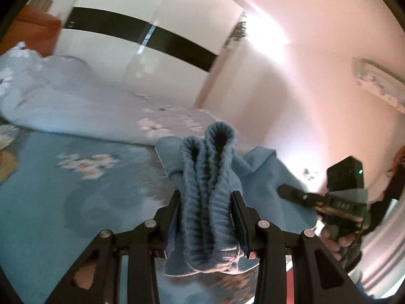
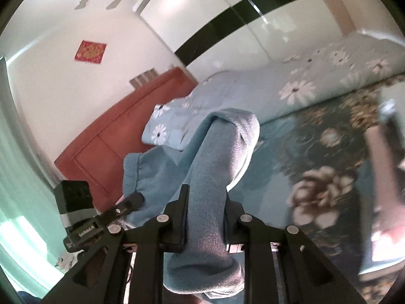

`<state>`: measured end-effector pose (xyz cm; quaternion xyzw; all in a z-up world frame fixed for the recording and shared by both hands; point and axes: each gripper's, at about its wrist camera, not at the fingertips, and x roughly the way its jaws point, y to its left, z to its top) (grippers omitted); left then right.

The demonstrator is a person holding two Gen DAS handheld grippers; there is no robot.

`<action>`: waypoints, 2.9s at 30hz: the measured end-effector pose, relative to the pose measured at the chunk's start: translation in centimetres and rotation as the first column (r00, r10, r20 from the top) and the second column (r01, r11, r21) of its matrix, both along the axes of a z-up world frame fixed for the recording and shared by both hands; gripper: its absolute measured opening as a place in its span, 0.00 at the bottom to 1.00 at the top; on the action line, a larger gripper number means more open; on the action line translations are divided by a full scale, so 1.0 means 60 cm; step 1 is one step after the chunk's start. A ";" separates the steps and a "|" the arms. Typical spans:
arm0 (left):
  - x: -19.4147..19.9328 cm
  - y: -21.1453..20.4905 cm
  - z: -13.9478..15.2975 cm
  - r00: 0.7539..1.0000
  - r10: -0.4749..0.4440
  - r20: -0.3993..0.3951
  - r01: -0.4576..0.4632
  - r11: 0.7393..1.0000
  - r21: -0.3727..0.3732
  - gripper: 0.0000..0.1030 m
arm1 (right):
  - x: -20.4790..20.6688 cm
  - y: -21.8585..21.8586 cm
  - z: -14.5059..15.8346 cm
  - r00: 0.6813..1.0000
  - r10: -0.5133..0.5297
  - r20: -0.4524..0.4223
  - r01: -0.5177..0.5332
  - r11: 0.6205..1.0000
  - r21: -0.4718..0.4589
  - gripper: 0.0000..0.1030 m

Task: Fold clothes
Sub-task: 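Lift the folded garment with both grippers and carry it toward the clothes stack, then lower the folded garment onto the clothes stack and open both grippers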

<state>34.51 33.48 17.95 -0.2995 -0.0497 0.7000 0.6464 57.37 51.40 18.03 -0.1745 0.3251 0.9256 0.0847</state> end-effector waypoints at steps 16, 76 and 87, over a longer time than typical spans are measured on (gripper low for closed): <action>0.163 0.363 0.094 0.944 -0.309 0.117 0.308 0.951 0.028 0.39 | 0.268 0.229 0.144 0.964 -0.264 -0.031 0.265 0.960 0.085 0.21; 0.343 0.553 -0.002 0.867 -0.409 -0.286 0.312 0.891 -0.329 0.59 | 0.311 0.366 0.000 0.842 -0.431 0.325 0.372 0.899 0.230 0.43; 0.319 0.473 0.009 0.902 -0.364 -0.232 0.304 0.917 -0.259 0.63 | 0.329 0.275 0.000 0.827 -0.496 0.265 0.424 0.859 0.288 0.43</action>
